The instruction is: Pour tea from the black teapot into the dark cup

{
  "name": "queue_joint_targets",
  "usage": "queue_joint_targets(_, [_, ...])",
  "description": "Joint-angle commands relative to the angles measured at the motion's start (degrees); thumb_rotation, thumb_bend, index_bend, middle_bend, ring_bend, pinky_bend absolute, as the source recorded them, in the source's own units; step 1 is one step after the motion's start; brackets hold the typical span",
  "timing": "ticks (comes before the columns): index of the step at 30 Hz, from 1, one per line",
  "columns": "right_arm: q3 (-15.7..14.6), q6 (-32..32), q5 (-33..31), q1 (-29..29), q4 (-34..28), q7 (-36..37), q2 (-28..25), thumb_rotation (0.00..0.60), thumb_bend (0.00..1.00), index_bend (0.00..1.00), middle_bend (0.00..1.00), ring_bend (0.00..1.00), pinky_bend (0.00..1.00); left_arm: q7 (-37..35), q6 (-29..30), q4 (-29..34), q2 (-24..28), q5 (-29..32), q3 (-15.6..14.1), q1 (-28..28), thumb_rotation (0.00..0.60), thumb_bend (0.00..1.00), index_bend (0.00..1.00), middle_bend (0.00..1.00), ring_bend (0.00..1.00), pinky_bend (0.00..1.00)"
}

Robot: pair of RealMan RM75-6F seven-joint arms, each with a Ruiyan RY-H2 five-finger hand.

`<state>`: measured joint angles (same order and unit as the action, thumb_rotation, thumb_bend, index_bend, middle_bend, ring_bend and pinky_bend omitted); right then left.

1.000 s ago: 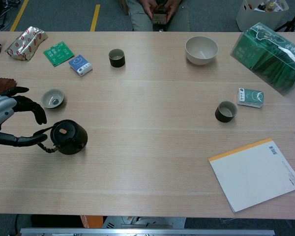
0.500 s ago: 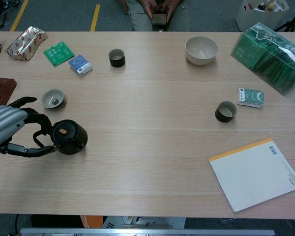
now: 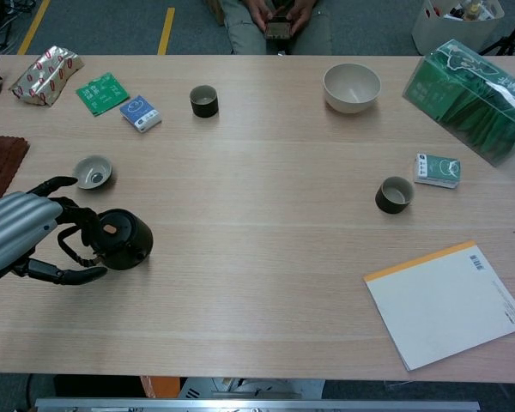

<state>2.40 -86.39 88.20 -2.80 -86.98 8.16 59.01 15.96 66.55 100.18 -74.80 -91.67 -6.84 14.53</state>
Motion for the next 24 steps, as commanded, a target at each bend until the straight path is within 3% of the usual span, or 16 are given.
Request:
queue_joint_targets(1, [0.0,-0.1,-0.1,0.1,0.0,0.0,0.0,0.600,0.10,0.25,0.23,0.07,0.09,0.1,-0.3,-0.7,-0.5,0.0,-0.1,0.2,0.187,0.11,0.44,0.49,0.36,0.00])
queue_joint_targets(24, [0.0,-0.4,-0.3,0.6,-1.5,-1.3,-0.5,0.600,0.10,0.25,0.23,0.07,0.09,-2.1,0.0,-5.7,-1.8,-0.1,-1.2,0.3,0.187,0.11,0.45,0.49,0.36,0.00])
